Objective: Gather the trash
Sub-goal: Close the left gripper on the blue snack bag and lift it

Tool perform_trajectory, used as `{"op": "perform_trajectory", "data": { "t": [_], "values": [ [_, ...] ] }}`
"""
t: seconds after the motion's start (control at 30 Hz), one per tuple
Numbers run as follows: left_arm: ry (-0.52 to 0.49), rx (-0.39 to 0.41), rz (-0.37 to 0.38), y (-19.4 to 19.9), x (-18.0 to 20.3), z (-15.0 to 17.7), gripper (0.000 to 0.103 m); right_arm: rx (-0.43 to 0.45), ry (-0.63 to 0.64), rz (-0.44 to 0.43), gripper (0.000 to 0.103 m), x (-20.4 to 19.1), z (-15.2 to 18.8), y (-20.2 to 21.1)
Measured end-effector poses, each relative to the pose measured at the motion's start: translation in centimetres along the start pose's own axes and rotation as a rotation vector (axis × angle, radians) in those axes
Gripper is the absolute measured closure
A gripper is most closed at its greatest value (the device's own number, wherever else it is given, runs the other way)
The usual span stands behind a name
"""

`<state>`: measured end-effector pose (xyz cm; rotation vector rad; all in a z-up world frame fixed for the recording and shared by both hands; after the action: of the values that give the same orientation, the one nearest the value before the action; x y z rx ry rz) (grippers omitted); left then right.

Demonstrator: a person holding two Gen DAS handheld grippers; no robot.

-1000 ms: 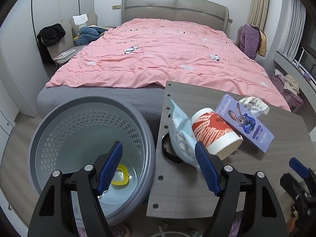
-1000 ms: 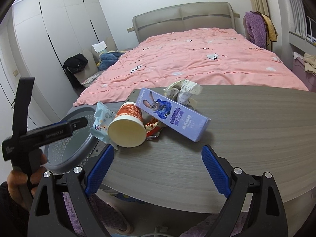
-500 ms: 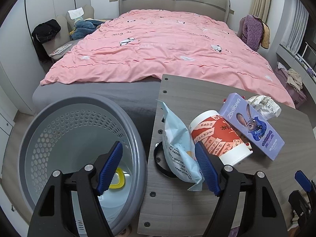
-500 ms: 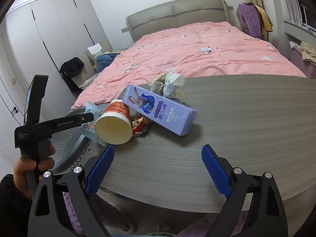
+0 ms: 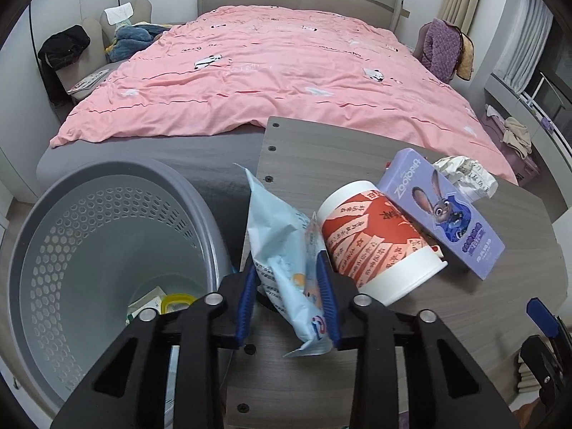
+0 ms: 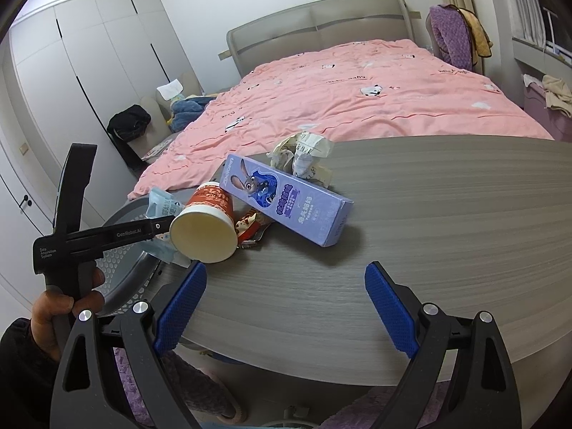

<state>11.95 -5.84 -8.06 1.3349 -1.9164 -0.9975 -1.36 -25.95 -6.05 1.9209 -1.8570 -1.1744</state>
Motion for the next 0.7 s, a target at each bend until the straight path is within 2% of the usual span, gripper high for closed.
{"op": "perform_trajectory", "data": {
  "t": [0.37, 0.53, 0.7],
  "values": [
    [-0.004, 0.053, 0.011, 2.0, 0.1, 0.2, 0.074, -0.003, 0.011, 0.003, 0.015, -0.3, -0.1, -0.2],
    [-0.027, 0.096, -0.034, 3.8, -0.2, 0.5, 0.074, -0.007, 0.029, -0.009, 0.015, -1.3, -0.3, -0.6],
    [-0.026, 0.145, -0.066, 6.1, -1.2, 1.2, 0.074, -0.014, 0.084, -0.037, 0.015, -4.0, -1.1, -1.7]
  ]
}}
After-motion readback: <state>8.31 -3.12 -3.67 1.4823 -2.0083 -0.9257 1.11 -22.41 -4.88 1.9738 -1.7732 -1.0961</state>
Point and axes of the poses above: each gripper's, at about its wrist camera, not at the fingertips, and y roughly against the way its jaws point, x to its right, z to its underside, the point moved 5 cm from there along -y, roughly the way its jaws point, and after that the axes turned 5 degrees about -y, right-handed, at the moved point
